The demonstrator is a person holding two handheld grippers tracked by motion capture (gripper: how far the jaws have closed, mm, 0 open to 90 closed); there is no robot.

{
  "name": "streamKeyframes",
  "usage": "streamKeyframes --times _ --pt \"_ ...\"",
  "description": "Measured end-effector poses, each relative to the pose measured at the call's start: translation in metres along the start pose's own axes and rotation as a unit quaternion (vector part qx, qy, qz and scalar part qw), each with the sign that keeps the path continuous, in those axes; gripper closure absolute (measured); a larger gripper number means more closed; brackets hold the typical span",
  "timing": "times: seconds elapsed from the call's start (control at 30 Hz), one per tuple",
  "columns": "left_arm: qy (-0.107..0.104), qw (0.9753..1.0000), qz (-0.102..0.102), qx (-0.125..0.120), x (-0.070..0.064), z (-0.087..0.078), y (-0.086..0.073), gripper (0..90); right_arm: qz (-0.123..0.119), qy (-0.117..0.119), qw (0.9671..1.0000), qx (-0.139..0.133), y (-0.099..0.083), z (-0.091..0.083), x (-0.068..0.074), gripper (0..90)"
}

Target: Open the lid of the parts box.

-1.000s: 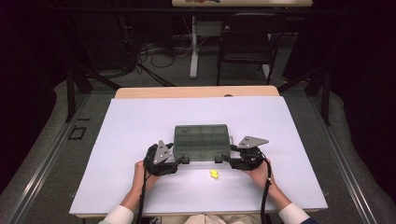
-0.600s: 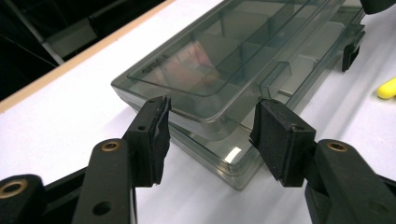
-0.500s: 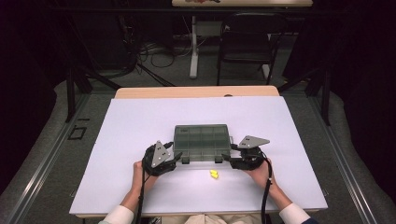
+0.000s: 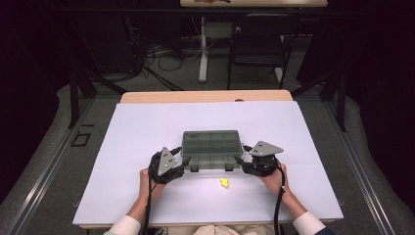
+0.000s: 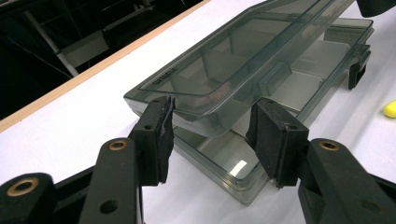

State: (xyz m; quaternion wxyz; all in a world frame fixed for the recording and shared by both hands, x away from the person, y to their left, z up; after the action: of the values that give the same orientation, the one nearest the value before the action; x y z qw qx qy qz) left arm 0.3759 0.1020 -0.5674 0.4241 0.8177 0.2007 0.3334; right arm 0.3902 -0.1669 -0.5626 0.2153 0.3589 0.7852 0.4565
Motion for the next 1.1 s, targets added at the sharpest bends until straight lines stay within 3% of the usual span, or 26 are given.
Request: streamKeyframes --times 0.47,0.93,1.1 --pt "0.014 0.9997 -0.009 -0.015 0.009 -0.002 0.006 57.5 0.005 -0.010 0.9996 -0.026 0.012 0.001 -0.003 53.8" --pt "0.010 0.9991 -0.028 -0.031 0.024 -0.002 0.014 64.5 0.022 -0.009 0.9990 -0.038 0.025 0.002 -0.011 59.0" --pt "0.010 0.9991 -0.026 -0.032 0.029 -0.001 0.018 66.6 0.025 -0.010 0.9989 -0.038 0.032 0.002 -0.013 60.3"
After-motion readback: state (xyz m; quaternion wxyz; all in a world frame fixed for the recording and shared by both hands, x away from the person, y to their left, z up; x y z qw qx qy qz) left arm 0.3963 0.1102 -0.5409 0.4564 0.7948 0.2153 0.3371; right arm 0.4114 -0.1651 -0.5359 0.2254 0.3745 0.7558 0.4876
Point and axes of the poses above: each handheld gripper's, and its own axes: z roughly forward along the jaws, y roughly out of its top, x roughly to its left, the point moved 6 cm from there along z, roughly forward along the jaws, and after that the axes turned 9 degrees about z, right-handed, at the moved point
